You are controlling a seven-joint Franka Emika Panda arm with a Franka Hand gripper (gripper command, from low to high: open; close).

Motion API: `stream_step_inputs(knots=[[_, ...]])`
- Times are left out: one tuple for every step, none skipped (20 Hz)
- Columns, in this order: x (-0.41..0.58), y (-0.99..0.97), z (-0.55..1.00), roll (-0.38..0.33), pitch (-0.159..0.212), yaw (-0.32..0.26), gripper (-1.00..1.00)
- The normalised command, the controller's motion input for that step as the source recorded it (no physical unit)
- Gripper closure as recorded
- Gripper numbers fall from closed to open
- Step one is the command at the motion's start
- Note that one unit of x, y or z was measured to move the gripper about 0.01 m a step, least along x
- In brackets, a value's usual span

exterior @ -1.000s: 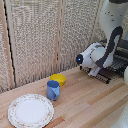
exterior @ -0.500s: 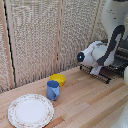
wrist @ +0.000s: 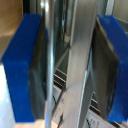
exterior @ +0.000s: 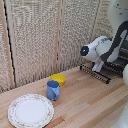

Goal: Kindly employ your clamp to softly take hold of the bread. Delicately rest it on the oven pan, verifying that it is even on the surface. Using your clamp and attentiveness, smoothly glide the pan into the oven and along the appropriate brackets, securing it in position.

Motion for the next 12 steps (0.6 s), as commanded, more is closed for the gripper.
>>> stream_step_inputs(knots=[[-0.017,-0.85,0.54,0.167,0.058,0.000,1.00],[-0.034,-0.87,0.55,0.166,0.059,0.000,1.00],[-0.031,-0.87,0.54,0.171,0.052,0.000,1.00],[-0.037,-0.89,0.57,0.159,0.051,0.000,1.00],[-0.057,-0.91,0.57,0.150,0.036,0.000,1.00],[-0.074,-0.95,0.56,0.137,0.026,0.000,1.00],[-0.069,-0.95,0.57,0.131,0.021,0.000,1.00],[-0.071,-0.96,0.57,0.127,0.020,0.000,1.00],[-0.091,-0.97,0.54,0.119,0.021,0.000,1.00],[-0.089,-1.00,0.52,0.088,0.000,0.000,1.00],[-0.091,-1.00,0.43,0.054,0.000,0.000,1.00],[-0.091,-1.00,0.38,0.036,0.000,0.000,1.00]])
